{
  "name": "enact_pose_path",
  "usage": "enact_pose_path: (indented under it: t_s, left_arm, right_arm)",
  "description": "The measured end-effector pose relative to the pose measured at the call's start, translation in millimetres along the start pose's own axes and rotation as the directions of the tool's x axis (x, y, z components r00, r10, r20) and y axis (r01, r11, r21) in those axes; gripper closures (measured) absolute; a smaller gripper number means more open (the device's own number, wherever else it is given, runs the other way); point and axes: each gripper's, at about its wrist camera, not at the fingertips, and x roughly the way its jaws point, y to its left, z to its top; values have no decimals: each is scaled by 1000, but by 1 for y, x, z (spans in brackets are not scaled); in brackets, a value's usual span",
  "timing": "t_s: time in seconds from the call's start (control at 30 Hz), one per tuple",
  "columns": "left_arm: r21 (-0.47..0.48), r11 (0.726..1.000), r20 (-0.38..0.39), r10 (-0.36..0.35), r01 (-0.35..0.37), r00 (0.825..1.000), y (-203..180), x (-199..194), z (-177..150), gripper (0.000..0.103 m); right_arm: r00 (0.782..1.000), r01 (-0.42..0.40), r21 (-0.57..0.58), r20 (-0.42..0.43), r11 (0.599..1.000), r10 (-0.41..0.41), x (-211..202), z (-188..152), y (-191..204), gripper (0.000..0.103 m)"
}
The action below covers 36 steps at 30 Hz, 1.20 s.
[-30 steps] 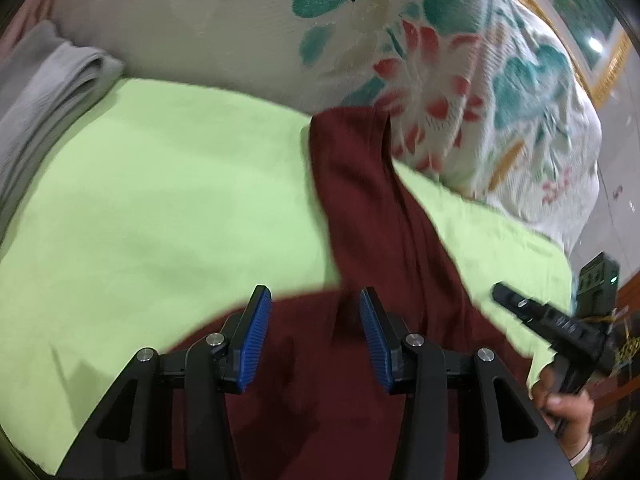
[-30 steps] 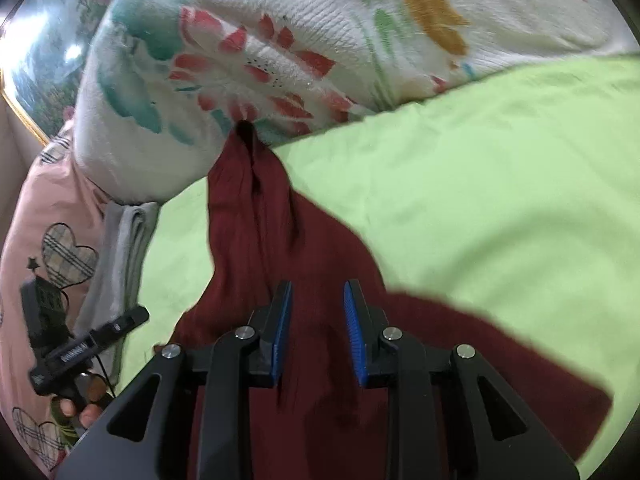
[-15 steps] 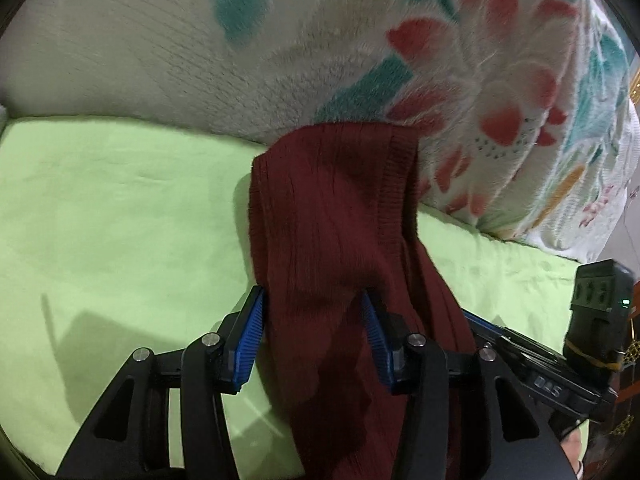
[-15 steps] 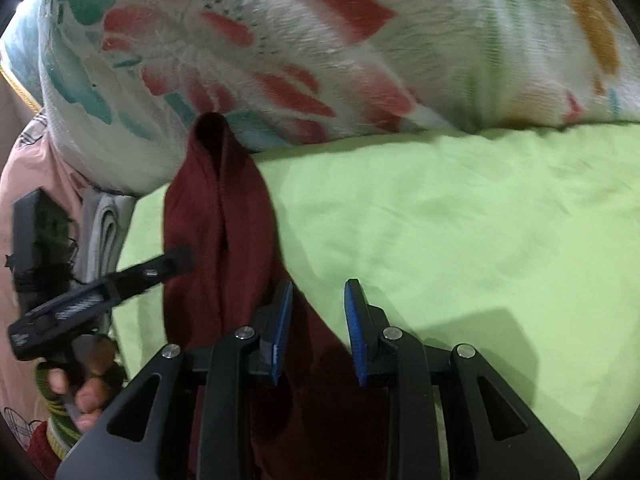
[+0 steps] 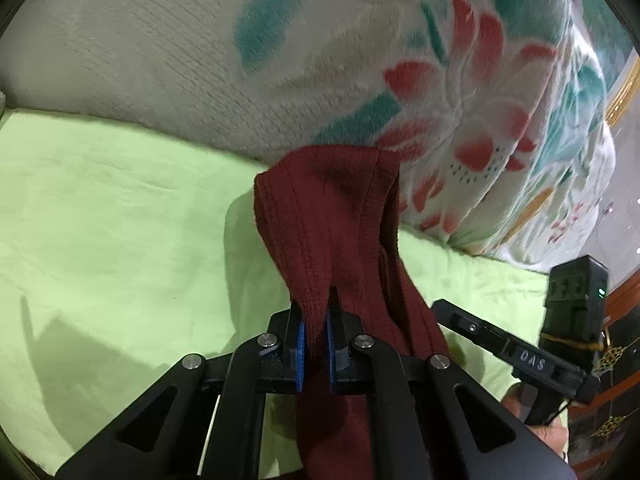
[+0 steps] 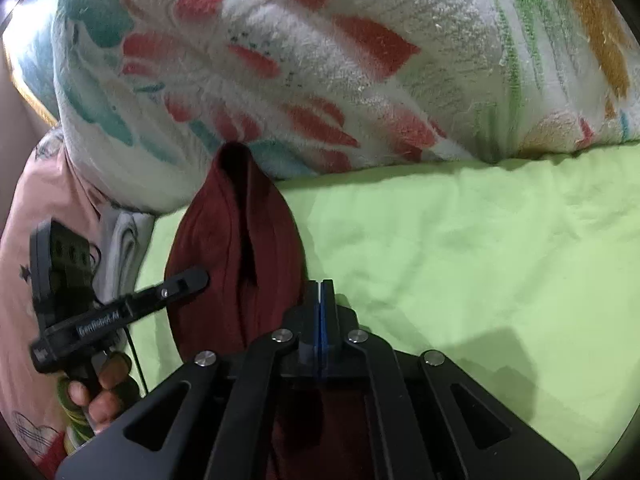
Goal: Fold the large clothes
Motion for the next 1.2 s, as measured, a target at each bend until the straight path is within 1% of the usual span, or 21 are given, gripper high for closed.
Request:
enact_pose_path:
  t_s: [0.03,0.07,0.1,0.17,0.2,0.23,0.27,0.3,0.37,0.43,0.53,0.6,0.7,0.77,0.83,0.87,0.9,0.93,1.0,1.1,1.2]
  left_arm:
    - [0,1000,0,4,-4,1000,0,-1,-2,96]
    - [2,1000,-5,8,-8,1000,1,0,-3,97]
    - [4,1000,-8,14,-14,1000,2,0,-5,97]
    - [4,1000,-11,16,-15,1000,6,-4,-9,97]
    - [-3,1000,-17,11,-11,1000,7,-4,-10,97]
    - [-5,1000,-21,7,-7,1000,6,-3,-11,97]
    - [-4,1000,-25,6,-6,1000,4,-3,-11,97]
    - [2,1000,-25,7,-7,1000,1,-3,-11,97]
    - [26,1000,-16,-1,1,1000,-6,-10,-11,97]
    - [62,998,3,-25,25,1000,-17,-25,-13,97]
    - [134,988,32,-84,79,996,-38,-57,-22,97]
    - [189,976,41,-118,108,992,-52,-79,-36,97]
    - [304,941,42,-172,151,984,-76,-115,-75,97]
    - [379,907,13,-205,185,979,-90,-135,-111,97]
    - [436,879,-9,-210,193,978,-101,-147,-147,97]
    - [456,869,-17,-206,191,978,-105,-149,-159,97]
    - [489,853,-35,-191,183,981,-108,-152,-182,97]
    - [502,846,-51,-179,181,982,-111,-149,-199,96]
    - [494,851,-88,-155,178,984,-104,-149,-227,96]
    - [471,867,-139,-111,165,984,-89,-147,-260,94]
    - [406,900,-161,-102,160,982,-65,-154,-280,89]
  right_arm:
    - [1000,-25,12,-2,1000,25,2,4,0,89]
    - [999,-35,18,5,999,35,3,5,-1,78]
    - [1000,-18,13,14,1000,18,7,7,1,66]
    - [1000,-15,20,0,1000,15,17,9,3,58]
    - [999,-35,41,-25,999,36,27,9,2,58]
    - [998,-47,46,-27,998,49,31,9,2,58]
    - [998,-57,35,-28,998,58,35,8,5,69]
    - [999,-43,20,-27,999,44,37,8,9,95]
    - [1000,3,-2,-13,1000,-3,31,6,16,95]
    - [999,12,-24,34,1000,-11,10,1,25,95]
    - [994,17,-43,107,999,-13,-39,-7,34,95]
    - [990,23,-64,139,998,-14,-74,-18,42,95]
    - [986,46,-107,164,993,-28,-124,-48,53,95]
    - [986,52,-116,166,992,-33,-150,-75,54,95]
    - [987,61,-114,155,992,-43,-165,-115,57,95]
    - [988,67,-111,148,992,-50,-172,-128,53,95]
    - [988,79,-111,141,991,-63,-177,-147,54,95]
    - [989,90,-114,131,989,-75,-180,-163,51,95]
    - [993,101,-97,73,990,-95,-177,-200,49,91]
    - [993,120,-65,-5,991,-121,-176,-242,40,90]
    - [992,122,-31,-8,992,-123,-186,-262,36,88]
